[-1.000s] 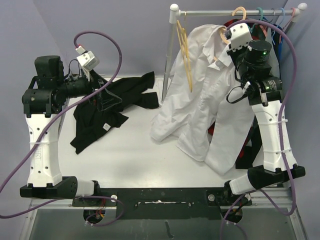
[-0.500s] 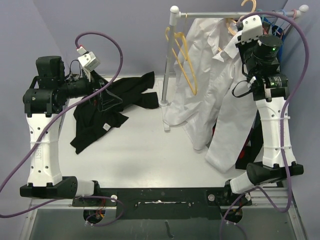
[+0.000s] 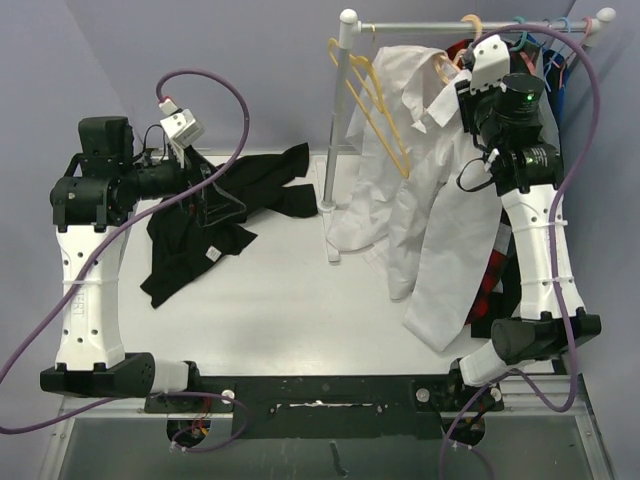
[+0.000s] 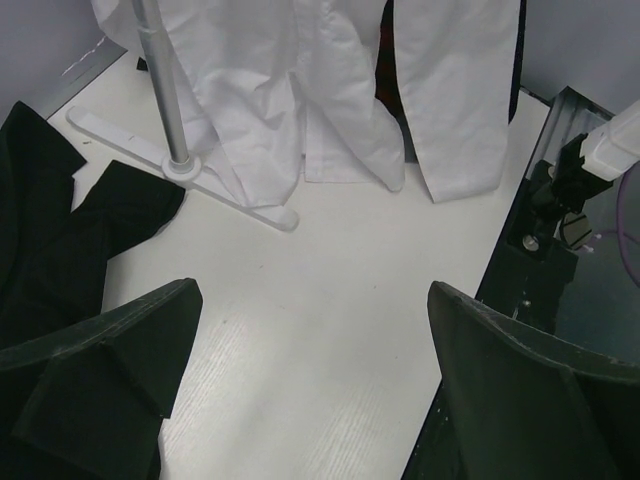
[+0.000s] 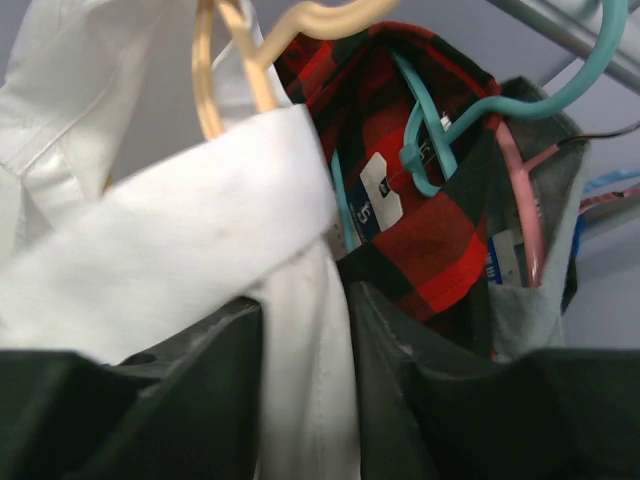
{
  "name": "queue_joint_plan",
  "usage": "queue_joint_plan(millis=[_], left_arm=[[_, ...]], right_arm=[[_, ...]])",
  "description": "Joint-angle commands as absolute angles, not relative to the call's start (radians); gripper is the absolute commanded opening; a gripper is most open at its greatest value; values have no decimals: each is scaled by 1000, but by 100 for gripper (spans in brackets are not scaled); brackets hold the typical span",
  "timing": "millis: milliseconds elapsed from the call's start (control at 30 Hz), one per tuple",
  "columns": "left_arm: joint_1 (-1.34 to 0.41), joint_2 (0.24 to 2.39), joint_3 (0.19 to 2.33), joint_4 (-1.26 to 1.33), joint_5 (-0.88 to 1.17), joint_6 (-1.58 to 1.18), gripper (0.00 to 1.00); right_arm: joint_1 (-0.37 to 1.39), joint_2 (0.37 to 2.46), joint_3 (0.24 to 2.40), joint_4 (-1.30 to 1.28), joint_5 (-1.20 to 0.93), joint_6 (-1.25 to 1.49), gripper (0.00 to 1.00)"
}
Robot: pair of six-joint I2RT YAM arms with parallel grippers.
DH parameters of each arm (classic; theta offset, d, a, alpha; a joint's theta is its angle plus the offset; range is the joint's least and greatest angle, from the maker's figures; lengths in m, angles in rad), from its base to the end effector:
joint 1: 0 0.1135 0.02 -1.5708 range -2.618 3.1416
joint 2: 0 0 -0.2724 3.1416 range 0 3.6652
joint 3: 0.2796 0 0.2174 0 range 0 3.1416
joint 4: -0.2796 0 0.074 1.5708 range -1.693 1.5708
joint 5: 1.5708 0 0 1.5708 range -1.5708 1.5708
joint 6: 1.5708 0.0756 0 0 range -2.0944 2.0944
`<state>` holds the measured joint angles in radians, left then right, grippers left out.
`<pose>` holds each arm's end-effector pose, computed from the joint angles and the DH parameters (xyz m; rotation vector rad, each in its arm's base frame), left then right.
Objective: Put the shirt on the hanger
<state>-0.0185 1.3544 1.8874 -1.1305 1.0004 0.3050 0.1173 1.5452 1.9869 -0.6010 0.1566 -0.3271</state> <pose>0.2047 -0.0674 0.4728 0.8498 1.7900 -0.8859 0.3222 0.0261 0.5058 -0.2689 1.7159 -0.2899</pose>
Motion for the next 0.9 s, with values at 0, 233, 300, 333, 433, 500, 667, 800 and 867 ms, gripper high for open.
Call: queue_joint_plan(millis=[0, 233, 300, 333, 433, 500, 667, 800, 867], left_arm=[[-16, 1332, 1869, -1209, 1051, 400, 98], [-18, 1216, 1661, -1392, 948, 592, 98], [-18, 1149, 1540, -1364, 896, 593, 98], [-18, 1112, 1484, -1330, 856, 566, 98], [-13, 985, 1326, -1177, 712, 419, 98], [13, 909, 1264, -1081, 584, 264, 98], [96, 828, 1273, -1036, 364, 14, 98], [167, 766, 1254, -969, 323, 13, 98], [195, 742, 1235, -929, 304, 11, 98]], right_arm=[[112, 1447, 1930, -498, 150, -272, 70], [116, 1304, 1977, -489, 165, -222, 98], [117, 1272, 2016, -498, 97, -177, 98], [118, 1252, 2018, -490, 70, -140, 98], [130, 1204, 2010, -506, 54, 49, 98], [152, 1164, 1970, -527, 78, 154, 98], [160, 1012, 1765, -488, 112, 202, 98], [177, 946, 1687, -493, 130, 194, 98], [200, 927, 1659, -502, 163, 168, 98]])
